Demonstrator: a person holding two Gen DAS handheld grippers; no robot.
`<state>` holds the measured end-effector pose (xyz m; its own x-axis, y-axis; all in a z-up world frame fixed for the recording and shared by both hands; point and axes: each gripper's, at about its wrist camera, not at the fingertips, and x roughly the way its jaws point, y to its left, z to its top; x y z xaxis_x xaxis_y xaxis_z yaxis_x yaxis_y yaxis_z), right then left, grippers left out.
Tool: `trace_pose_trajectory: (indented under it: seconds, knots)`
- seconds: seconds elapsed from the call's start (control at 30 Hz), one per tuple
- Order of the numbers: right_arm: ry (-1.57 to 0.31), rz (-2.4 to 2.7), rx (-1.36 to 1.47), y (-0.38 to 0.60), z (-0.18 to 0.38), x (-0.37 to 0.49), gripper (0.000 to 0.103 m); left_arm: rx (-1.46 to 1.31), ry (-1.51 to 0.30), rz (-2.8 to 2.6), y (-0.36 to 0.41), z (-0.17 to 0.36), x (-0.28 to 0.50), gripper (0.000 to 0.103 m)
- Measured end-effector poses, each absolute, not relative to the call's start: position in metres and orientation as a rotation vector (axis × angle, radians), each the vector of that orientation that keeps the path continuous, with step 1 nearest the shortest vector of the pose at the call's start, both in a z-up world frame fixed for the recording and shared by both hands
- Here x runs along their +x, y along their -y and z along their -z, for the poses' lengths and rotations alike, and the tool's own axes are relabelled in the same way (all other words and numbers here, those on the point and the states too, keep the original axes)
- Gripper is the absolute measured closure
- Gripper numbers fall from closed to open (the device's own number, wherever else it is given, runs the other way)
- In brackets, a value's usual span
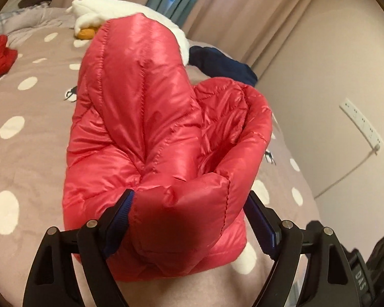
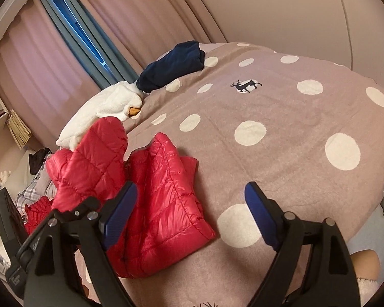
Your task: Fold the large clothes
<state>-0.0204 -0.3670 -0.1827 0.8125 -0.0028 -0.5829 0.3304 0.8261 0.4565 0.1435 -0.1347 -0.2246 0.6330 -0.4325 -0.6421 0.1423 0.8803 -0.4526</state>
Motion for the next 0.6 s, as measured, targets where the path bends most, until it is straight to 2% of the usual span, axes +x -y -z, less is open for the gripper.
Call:
trace_pose_trajectory:
  seconds: [0.13, 0.33, 0.43, 0.6]
  knots:
    - [-0.593, 0.165, 0.582, 0.364, 0.179, -0.023, 0.016, -0.374, -0.872, 0.451, 0.154, 0.231, 0.144, 0.017]
    - [-0.578, 0.198, 0.58, 0.369, 0.177, -0.03, 0.016, -0.408, -1.056, 0.733, 0.196, 0.272, 0.161, 0.016]
    - [-0.573, 0.232, 0.595, 0.378, 0.178, -0.035, 0.016, -0.309, -1.122, 0.707, 0.224, 0.287, 0.163, 0.016]
    - [-0.557, 0.277, 0.619, 0.393, 0.176, -0.044, 0.016, -0.126, -1.109, 0.637, 0.264, 0.297, 0.157, 0.003]
